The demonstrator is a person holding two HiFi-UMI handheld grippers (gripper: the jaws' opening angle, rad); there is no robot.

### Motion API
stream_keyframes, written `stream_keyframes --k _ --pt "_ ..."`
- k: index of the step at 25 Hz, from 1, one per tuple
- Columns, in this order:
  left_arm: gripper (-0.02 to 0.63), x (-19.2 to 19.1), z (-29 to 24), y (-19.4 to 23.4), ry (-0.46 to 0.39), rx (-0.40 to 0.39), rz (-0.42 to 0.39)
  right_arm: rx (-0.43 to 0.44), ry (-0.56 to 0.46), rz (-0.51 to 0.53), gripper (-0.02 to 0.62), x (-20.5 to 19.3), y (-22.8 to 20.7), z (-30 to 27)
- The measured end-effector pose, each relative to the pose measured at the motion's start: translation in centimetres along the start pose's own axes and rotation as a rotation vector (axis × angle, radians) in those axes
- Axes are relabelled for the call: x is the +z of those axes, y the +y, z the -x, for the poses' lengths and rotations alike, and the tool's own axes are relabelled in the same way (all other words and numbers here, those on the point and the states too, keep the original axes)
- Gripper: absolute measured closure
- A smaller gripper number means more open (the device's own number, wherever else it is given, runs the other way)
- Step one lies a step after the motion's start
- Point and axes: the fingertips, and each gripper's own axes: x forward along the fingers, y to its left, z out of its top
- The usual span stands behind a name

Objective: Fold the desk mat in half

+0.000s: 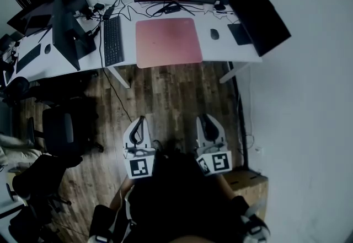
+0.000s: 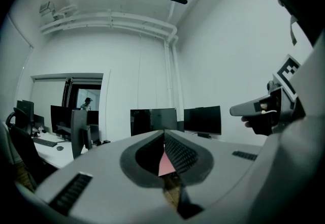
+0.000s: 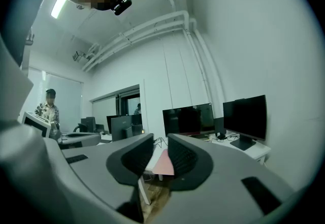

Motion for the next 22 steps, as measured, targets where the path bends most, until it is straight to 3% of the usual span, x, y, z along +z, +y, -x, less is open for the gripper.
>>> stream_keyframes --k 1,2,14,16,17,22 --pt "0.598 -0.1 0.1 0.2 0.001 0.0 0.002 -0.004 0.009 0.013 0.481 -0.4 -0.1 -0.1" --pt "0.598 -0.2 0.2 0.5 0.0 -0.002 0.0 -0.012 0.022 0.026 0.44 -0.9 -0.1 -0.2" --pt "0.598 -0.6 0.9 4.5 -0.047 -0.041 0.046 -0.072 0.059 0.014 0.439 -2.6 2.7 -1.2" --pt "0.57 -0.7 1.0 5.1 -0.059 -0.042 0.055 -0.079 0.057 -0.008 0.439 -2.6 3.2 -1.3" --pt "0.523 -1.0 1.1 5.3 -0.052 -0.048 0.054 -0.08 0.055 -0.01 0.439 -2.6 3.4 -1.3" --pt "0.509 -1.9 0.8 5.8 -0.009 -0.049 0.054 -0.088 0.065 -0.041 0.439 -2.9 3.5 -1.8"
